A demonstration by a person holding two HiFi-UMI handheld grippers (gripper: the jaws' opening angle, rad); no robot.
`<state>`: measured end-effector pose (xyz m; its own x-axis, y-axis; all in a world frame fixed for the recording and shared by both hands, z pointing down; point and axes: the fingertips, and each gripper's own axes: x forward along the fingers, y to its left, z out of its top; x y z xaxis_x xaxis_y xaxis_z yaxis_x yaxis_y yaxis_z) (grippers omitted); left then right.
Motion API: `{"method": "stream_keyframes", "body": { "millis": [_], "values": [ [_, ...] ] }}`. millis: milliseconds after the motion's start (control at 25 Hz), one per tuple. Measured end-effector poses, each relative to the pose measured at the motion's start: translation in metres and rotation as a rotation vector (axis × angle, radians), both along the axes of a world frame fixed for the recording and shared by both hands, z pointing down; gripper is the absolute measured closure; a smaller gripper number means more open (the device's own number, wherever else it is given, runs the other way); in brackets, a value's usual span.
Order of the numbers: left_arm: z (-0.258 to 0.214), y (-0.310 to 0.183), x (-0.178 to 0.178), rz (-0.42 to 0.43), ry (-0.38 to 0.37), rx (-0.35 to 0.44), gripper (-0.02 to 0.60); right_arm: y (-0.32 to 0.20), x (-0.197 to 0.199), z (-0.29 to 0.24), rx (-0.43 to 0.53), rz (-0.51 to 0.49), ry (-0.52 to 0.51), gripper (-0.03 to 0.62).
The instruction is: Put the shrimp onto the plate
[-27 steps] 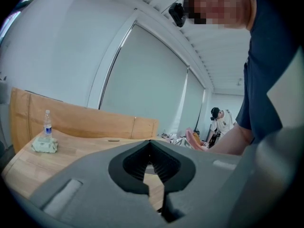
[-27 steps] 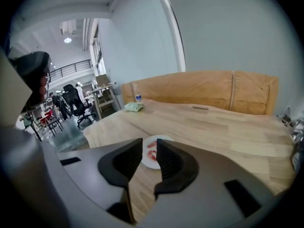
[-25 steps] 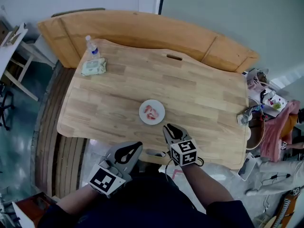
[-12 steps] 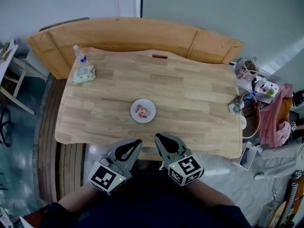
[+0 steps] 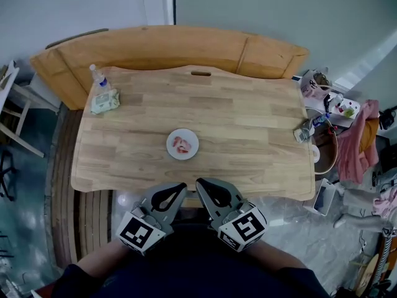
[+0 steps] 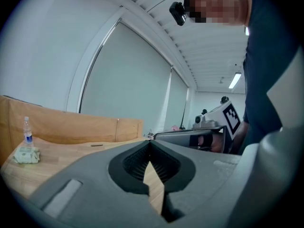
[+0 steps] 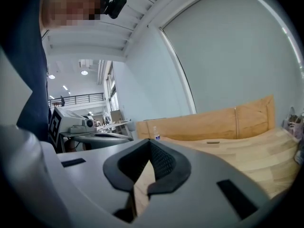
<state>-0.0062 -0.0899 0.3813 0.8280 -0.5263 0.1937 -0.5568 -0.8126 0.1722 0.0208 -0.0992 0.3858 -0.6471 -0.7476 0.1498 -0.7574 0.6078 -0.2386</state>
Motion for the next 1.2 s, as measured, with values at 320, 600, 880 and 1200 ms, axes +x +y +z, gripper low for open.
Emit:
{"method": "stream_keyframes", "body": {
  "millis": [320, 600, 880, 1200],
  "values": [
    [0.001, 0.006, 0.001, 0.005, -0.004, 0.007, 0.577, 0.007, -0.002, 0.004, -0.001, -0.009, -0.006, 0.585],
    [-0.001, 0.007, 0.002, 0.001, -0.002, 0.008, 0.577, 0.008, -0.006, 0.003, -0.003, -0.029, -0.001, 0.585],
    [0.000, 0.007, -0.001, -0.006, 0.000, 0.008, 0.577, 0.009, -0.009, 0.002, -0.001, -0.043, 0.003, 0.585],
    [0.002, 0.007, -0.003, -0.004, 0.000, 0.020, 0.577, 0.009, -0.012, 0.004, -0.006, -0.048, 0.006, 0.585]
  ]
}}
